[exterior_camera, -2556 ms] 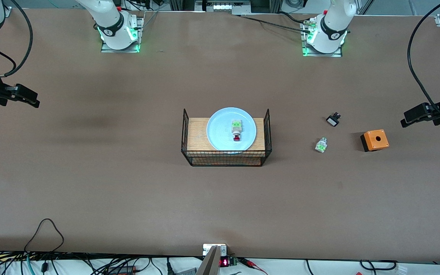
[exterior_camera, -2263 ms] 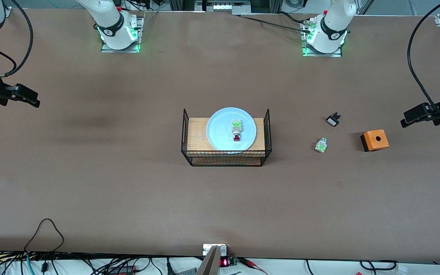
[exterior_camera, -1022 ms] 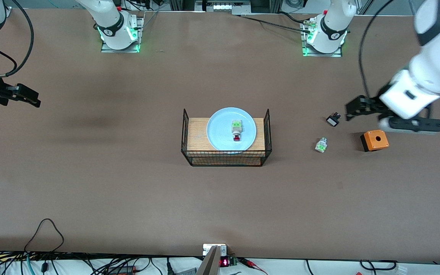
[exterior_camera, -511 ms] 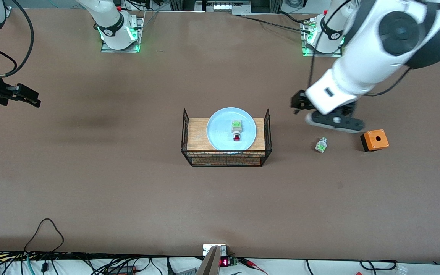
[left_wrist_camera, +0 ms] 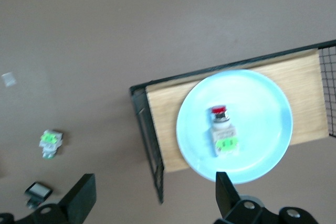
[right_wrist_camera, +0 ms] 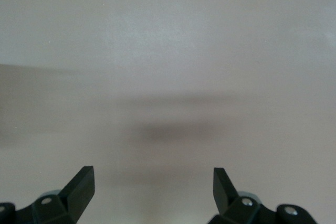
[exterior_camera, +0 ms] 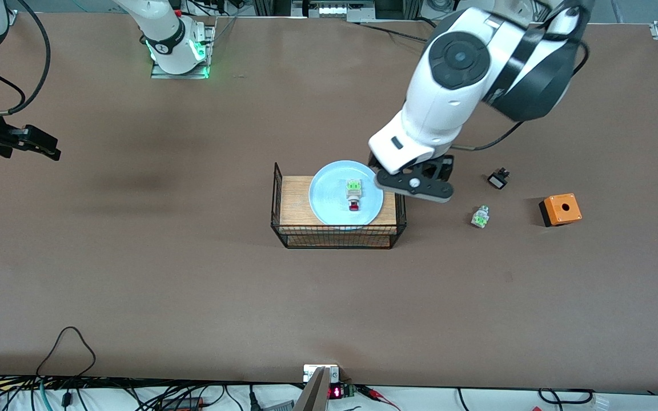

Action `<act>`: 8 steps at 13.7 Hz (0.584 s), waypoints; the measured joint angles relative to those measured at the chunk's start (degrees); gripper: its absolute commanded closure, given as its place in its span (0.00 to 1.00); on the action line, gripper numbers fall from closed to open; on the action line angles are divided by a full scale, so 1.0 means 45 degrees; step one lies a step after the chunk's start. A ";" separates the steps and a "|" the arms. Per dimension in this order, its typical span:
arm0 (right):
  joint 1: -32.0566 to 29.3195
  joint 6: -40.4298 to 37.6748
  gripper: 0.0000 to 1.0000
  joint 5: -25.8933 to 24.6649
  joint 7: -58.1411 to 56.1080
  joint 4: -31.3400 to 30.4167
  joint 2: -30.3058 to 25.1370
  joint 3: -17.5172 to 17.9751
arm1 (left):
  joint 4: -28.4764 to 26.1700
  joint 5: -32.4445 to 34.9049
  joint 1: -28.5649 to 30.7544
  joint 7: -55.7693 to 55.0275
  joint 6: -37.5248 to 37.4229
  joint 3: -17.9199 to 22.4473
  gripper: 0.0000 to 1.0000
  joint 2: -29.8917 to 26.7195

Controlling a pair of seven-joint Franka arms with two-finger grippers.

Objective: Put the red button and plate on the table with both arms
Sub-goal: 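Move the left gripper over the red button on the blue plate, then lower the left gripper and close it on the red button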

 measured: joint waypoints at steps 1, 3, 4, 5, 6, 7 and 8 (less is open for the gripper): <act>-0.0001 0.0000 0.00 0.0000 0.0000 0.0000 0.0000 -0.0003 | 0.0106 0.0196 -0.0081 -0.0049 0.0229 0.0007 0.00 0.0285; -0.0008 0.0000 0.00 0.0000 0.0000 -0.0001 0.0000 -0.0015 | 0.0195 0.0702 -0.0289 -0.0421 0.0625 0.0012 0.00 0.0821; -0.0016 0.0000 0.00 0.0000 0.0000 -0.0001 0.0002 -0.0018 | 0.0216 0.0971 -0.0445 -0.0655 0.0783 0.0010 0.00 0.1055; -0.0027 0.0000 0.00 0.0000 0.0000 0.0000 0.0005 -0.0022 | 0.0239 0.1204 -0.0612 -0.0928 0.0876 0.0012 0.00 0.1261; -0.0036 0.0000 0.00 0.0000 0.0000 -0.0001 0.0012 -0.0032 | 0.0286 0.1368 -0.0752 -0.1129 0.0938 0.0017 0.00 0.1432; -0.0043 0.0000 0.00 0.0000 0.0000 -0.0001 0.0023 -0.0042 | 0.0364 0.1465 -0.0872 -0.1303 0.0982 0.0021 0.00 0.1579; -0.0048 0.0001 0.00 0.0000 0.0000 -0.0001 0.0033 -0.0046 | 0.0466 0.1553 -0.0985 -0.1468 0.0992 0.0031 0.00 0.1691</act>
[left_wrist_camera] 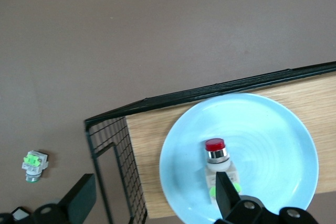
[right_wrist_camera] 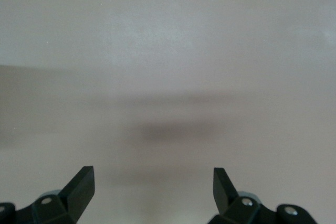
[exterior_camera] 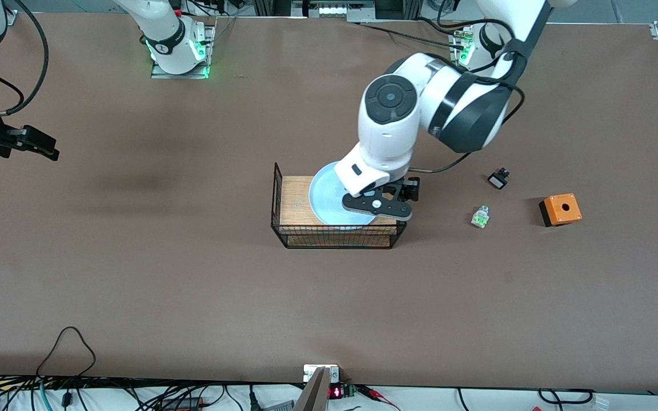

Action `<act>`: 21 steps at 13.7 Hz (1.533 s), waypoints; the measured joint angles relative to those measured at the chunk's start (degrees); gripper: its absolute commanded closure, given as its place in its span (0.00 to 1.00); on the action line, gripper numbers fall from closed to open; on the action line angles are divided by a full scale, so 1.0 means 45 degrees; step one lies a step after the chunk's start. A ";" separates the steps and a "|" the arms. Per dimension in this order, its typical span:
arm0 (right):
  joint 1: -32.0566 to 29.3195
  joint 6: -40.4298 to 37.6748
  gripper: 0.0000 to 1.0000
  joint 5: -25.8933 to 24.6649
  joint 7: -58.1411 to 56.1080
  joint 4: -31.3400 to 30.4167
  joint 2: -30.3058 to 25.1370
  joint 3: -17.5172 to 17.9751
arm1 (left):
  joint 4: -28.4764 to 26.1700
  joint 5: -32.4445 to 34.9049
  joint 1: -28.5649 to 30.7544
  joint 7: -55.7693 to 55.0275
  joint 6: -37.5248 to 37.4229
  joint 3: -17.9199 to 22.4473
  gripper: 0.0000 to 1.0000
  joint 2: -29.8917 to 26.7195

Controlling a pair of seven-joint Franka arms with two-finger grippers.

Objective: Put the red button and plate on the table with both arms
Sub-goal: 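Lower the left gripper and close it on the red button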

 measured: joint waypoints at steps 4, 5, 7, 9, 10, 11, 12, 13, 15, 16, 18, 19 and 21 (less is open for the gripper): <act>-0.0002 0.0002 0.00 0.0000 0.0000 0.0000 0.0025 -0.0005 | 0.0214 0.0406 -0.0385 -0.0645 0.0004 0.0032 0.00 0.0286; -0.0002 0.0002 0.00 0.0000 0.0000 0.0000 0.0027 -0.0005 | 0.0232 0.0461 -0.0452 -0.0806 0.0050 0.0049 0.00 0.0387; -0.0002 0.0002 0.00 0.0000 0.0000 0.0000 0.0028 -0.0007 | 0.0238 0.0848 -0.0599 -0.1232 0.0273 0.0049 0.00 0.0624; -0.0002 0.0003 0.00 0.0000 0.0000 0.0000 0.0029 -0.0008 | 0.0261 0.0957 -0.0785 -0.1549 0.0355 0.0044 0.00 0.0785; -0.0002 0.0003 0.00 0.0000 0.0000 0.0000 0.0029 -0.0008 | 0.0278 0.0908 -0.0831 -0.1599 0.0370 0.0036 0.00 0.0798; -0.0002 0.0003 0.00 -0.0001 0.0000 0.0000 0.0029 -0.0008 | 0.0301 0.0756 -0.0842 -0.1608 0.0373 0.0030 0.00 0.0796; -0.0002 0.0003 0.00 -0.0001 0.0000 0.0000 0.0029 -0.0008 | 0.0311 0.0521 -0.0841 -0.1608 0.0379 0.0030 0.00 0.0797; -0.0002 0.0003 0.00 -0.0002 0.0000 0.0000 0.0029 -0.0009 | 0.0311 0.0321 -0.0845 -0.1608 0.0416 0.0029 0.00 0.0807; -0.0003 0.0003 0.00 -0.0002 0.0000 0.0000 0.0029 -0.0010 | 0.0263 0.0163 -0.0897 -0.1608 0.0500 0.0003 0.00 0.0891; -0.0003 0.0003 0.00 -0.0003 0.0000 0.0000 0.0030 -0.0011 | 0.0200 0.0151 -0.0956 -0.1608 0.0509 -0.0005 0.00 0.0966; -0.0003 0.0003 0.00 -0.0003 0.0000 0.0000 0.0030 -0.0012 | -0.0045 0.0135 -0.1090 -0.1608 0.0722 -0.0014 0.00 0.1118; -0.0003 0.0003 0.00 -0.0003 0.0000 0.0000 0.0030 -0.0012 | -0.0237 0.0134 -0.1131 -0.1608 0.0908 -0.0019 0.00 0.1168; -0.0003 0.0003 0.00 -0.0003 0.0000 0.0000 0.0030 -0.0012 | -0.0555 0.0133 -0.1142 -0.1608 0.1193 -0.0022 0.00 0.1230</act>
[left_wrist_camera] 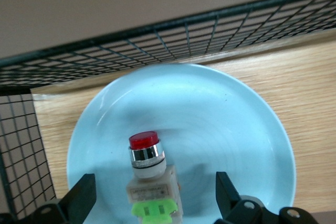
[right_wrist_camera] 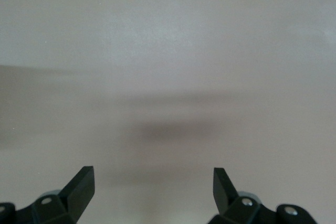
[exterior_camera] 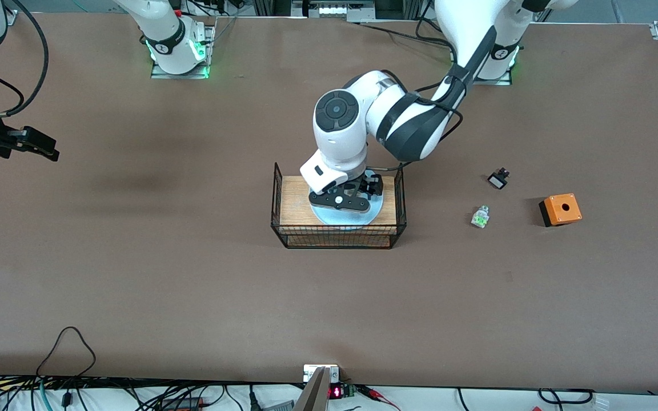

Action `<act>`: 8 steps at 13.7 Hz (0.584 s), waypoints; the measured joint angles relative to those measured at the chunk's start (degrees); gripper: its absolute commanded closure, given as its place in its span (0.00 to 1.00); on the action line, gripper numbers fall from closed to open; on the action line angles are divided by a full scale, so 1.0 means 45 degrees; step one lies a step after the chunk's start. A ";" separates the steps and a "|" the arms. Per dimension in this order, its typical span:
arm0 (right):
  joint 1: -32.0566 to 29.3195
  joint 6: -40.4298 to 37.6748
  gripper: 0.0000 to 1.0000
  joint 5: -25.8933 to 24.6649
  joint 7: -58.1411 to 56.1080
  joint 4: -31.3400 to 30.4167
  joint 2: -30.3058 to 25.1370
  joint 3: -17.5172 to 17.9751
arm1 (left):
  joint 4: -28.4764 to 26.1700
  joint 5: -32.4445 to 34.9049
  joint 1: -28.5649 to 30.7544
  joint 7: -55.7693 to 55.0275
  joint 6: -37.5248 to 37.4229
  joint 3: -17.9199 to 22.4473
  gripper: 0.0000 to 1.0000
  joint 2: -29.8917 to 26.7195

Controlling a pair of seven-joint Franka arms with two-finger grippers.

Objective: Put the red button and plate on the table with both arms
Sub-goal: 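Lower the left gripper and close it on the red button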

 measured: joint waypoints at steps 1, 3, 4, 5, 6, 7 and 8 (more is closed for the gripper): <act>0.0000 0.0000 0.00 0.0000 0.0000 0.0000 0.0000 0.0000 | -0.0093 0.0000 0.0001 0.0000 0.0044 0.0002 0.00 0.0006; 0.0000 0.0000 0.00 0.0000 0.0000 0.0000 0.0000 0.0000 | -0.0197 0.0000 0.0008 0.0000 0.0049 0.0007 0.00 0.0005; 0.0000 0.0000 0.00 0.0000 0.0000 0.0000 0.0000 0.0000 | -0.0214 0.0000 0.0017 0.0000 0.0049 0.0011 0.00 0.0006; 0.0000 0.0000 0.00 0.0000 0.0000 0.0000 0.0000 -0.0001 | -0.0217 0.0000 0.0030 0.0000 0.0049 0.0015 0.00 0.0005; 0.0000 0.0000 0.00 0.0000 0.0000 0.0000 0.0000 -0.0001 | -0.0219 0.0000 0.0044 0.0000 0.0049 0.0018 0.00 0.0005; 0.0000 0.0000 0.00 0.0000 0.0000 0.0000 0.0000 -0.0001 | -0.0224 0.0000 0.0054 0.0000 0.0049 0.0022 0.00 0.0005; 0.0000 0.0000 0.00 0.0000 0.0000 0.0000 0.0000 -0.0001 | -0.0229 0.0000 0.0060 0.0000 0.0049 0.0026 0.01 0.0005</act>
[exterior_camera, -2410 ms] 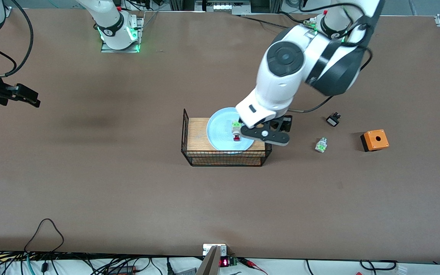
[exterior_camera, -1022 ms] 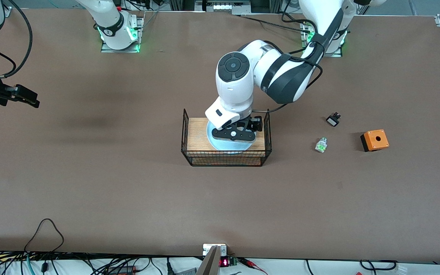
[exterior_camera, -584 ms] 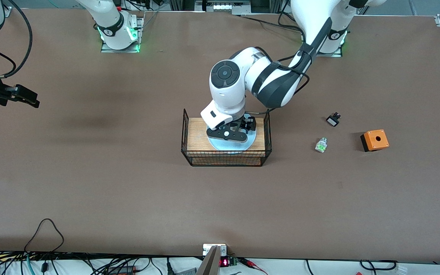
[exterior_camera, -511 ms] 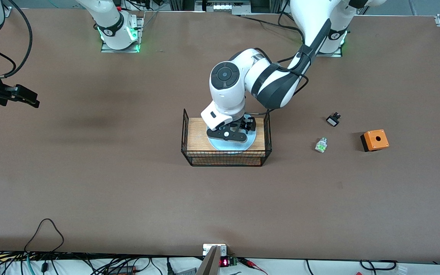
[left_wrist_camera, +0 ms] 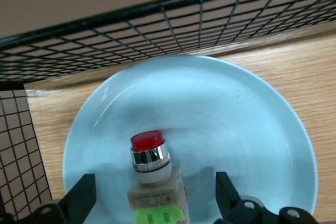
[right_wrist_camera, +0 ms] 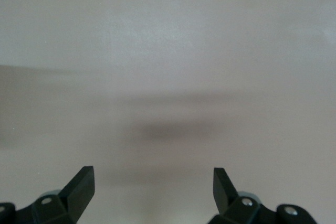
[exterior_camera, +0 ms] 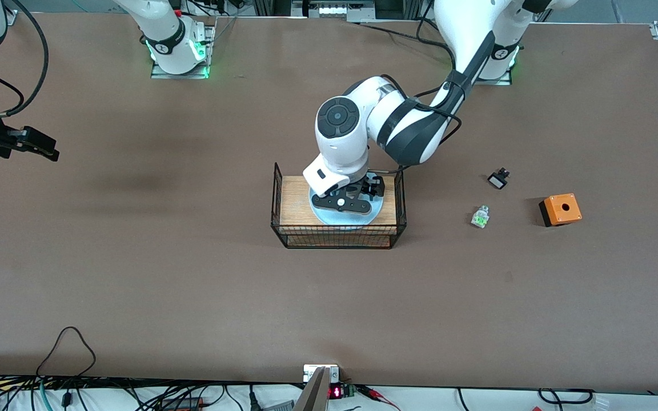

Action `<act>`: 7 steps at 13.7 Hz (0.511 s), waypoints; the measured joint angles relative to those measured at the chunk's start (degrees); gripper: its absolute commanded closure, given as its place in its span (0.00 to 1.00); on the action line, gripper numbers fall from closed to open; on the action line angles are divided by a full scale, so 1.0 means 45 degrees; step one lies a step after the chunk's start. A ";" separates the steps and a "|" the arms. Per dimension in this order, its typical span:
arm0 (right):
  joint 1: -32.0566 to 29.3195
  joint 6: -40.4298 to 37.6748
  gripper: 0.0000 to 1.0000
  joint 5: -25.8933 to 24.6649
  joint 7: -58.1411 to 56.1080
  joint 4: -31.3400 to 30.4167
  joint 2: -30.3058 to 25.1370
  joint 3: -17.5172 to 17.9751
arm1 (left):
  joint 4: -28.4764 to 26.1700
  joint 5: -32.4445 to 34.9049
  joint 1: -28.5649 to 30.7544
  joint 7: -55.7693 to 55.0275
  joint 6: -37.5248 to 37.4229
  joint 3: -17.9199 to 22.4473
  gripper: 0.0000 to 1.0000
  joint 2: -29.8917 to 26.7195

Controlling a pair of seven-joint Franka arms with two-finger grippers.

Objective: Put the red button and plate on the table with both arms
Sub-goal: 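Lower the left gripper and close it on the red button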

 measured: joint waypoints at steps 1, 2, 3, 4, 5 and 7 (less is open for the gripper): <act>0.0000 0.0000 0.00 0.0000 0.0000 0.0000 0.0000 0.0000 | -0.0009 0.0000 0.0001 0.0000 0.0000 0.0001 0.06 0.0000; 0.0000 0.0000 0.00 0.0000 0.0000 0.0000 0.0000 0.0000 | -0.0029 0.0000 0.0000 0.0000 0.0000 0.0001 0.09 0.0000; 0.0000 0.0000 0.00 0.0000 0.0000 0.0000 0.0000 0.0000 | -0.0065 0.0000 0.0001 0.0000 0.0000 0.0002 0.09 0.0000; 0.0000 0.0000 0.00 0.0000 0.0000 0.0000 0.0000 0.0000 | -0.0112 0.0000 0.0002 0.0000 0.0002 0.0002 0.09 0.0000; 0.0000 0.0000 0.00 0.0000 0.0000 0.0000 0.0000 0.0000 | -0.0153 0.0000 0.0002 0.0000 0.0007 0.0002 0.09 0.0000; 0.0000 0.0000 0.00 0.0000 0.0000 0.0000 0.0000 -0.0001 | -0.0211 0.0000 0.0002 0.0000 0.0023 0.0003 0.24 0.0000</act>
